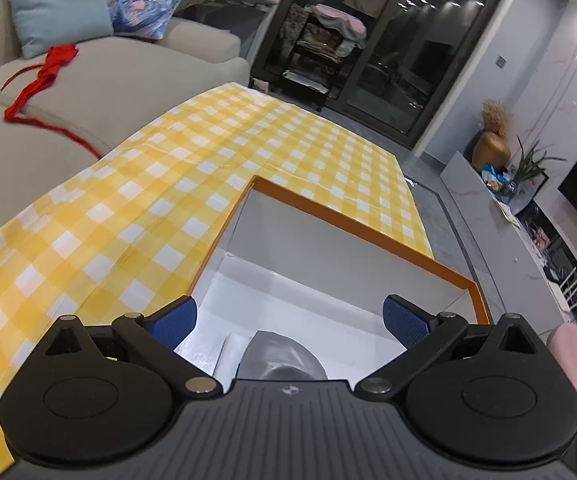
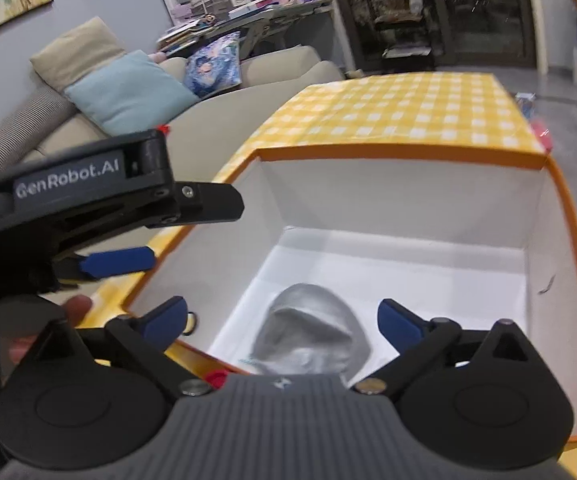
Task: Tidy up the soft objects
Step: 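Lower both grippers into the orange box and open them to release, then move both empty grippers back toward the pile of soft items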
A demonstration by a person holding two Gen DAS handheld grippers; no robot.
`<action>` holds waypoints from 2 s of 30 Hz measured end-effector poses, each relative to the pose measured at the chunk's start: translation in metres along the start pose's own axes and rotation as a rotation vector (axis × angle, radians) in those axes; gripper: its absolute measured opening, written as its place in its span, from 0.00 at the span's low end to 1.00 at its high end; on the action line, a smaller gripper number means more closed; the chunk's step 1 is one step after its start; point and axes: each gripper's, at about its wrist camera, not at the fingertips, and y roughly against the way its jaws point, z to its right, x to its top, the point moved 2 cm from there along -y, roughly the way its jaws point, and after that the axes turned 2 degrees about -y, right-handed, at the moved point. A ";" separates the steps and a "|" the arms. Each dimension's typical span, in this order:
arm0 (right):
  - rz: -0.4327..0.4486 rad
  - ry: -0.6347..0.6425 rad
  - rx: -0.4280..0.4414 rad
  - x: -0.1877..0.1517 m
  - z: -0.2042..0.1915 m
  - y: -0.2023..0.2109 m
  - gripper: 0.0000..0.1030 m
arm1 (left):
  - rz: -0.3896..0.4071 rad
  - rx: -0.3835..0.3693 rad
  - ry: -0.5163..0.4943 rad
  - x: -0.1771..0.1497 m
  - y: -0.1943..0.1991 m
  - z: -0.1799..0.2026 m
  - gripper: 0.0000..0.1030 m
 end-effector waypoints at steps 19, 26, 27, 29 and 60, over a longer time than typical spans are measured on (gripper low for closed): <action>0.033 0.078 -0.049 -0.006 -0.019 0.005 0.97 | 0.029 0.001 -0.070 0.006 0.021 0.009 1.00; 0.070 0.069 -0.036 -0.007 -0.033 0.025 0.97 | 0.077 -0.056 -0.104 0.012 0.062 0.030 1.00; 0.077 0.072 -0.034 -0.007 -0.035 0.030 0.97 | 0.087 -0.052 -0.121 0.012 0.070 0.035 1.00; 0.097 0.078 -0.020 -0.009 -0.040 0.043 0.97 | 0.099 -0.056 -0.141 0.011 0.085 0.042 1.00; -0.010 -0.219 0.004 -0.166 -0.046 0.179 0.97 | 0.052 0.038 -0.314 -0.110 0.237 0.036 1.00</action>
